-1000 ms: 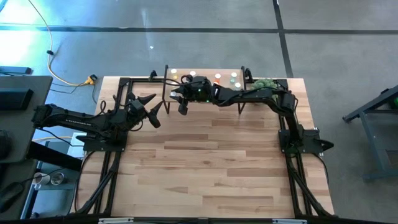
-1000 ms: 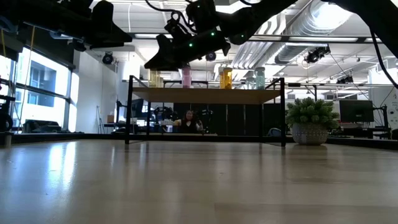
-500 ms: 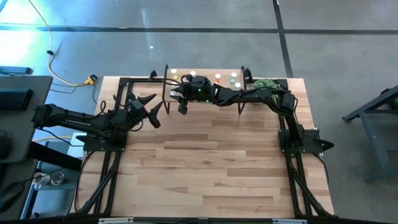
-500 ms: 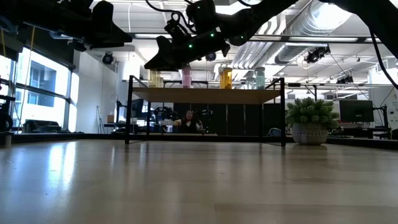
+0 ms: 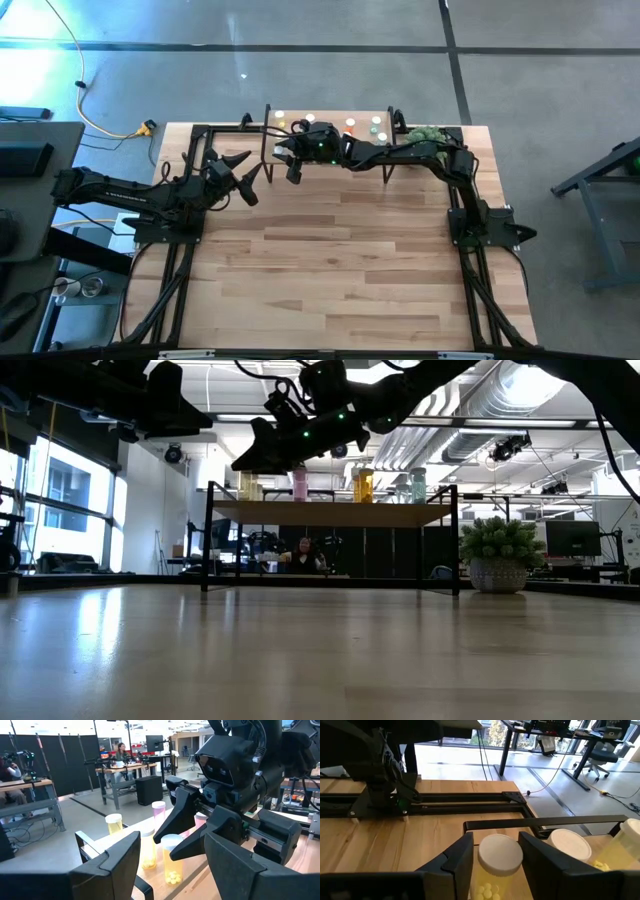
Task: Pick and place medicine bottles onto shelf by color
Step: Put the yellow pill bottle on the shelf aligned with the other yellow pill bottles, then adjust the blue pill bottle on the shelf
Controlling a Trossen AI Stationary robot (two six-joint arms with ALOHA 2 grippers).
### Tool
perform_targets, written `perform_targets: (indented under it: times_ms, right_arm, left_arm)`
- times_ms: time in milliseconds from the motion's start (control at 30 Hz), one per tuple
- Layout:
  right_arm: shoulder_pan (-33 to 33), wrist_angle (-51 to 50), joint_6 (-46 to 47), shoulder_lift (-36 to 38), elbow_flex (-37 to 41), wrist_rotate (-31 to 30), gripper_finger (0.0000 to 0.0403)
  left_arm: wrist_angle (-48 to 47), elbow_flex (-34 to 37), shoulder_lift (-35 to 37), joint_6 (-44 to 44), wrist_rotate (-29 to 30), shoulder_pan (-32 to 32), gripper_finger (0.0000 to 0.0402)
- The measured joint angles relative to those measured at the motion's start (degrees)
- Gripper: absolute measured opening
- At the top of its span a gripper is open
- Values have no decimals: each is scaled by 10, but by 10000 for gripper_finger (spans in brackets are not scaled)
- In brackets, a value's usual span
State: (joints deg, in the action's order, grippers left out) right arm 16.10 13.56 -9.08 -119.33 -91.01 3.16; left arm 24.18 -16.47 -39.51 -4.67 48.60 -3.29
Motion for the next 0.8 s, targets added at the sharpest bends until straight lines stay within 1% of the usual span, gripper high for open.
perform_targets:
  times_ms: [467, 800]
  right_arm:
    - [-1, 10, 0, -1, 0, 0, 149]
    - [-1, 37, 1, -1, 0, 0, 149]
  left_arm:
    - [0, 0, 0, 0, 0, 0, 211]
    - [-9, 0, 0, 0, 0, 0, 211]
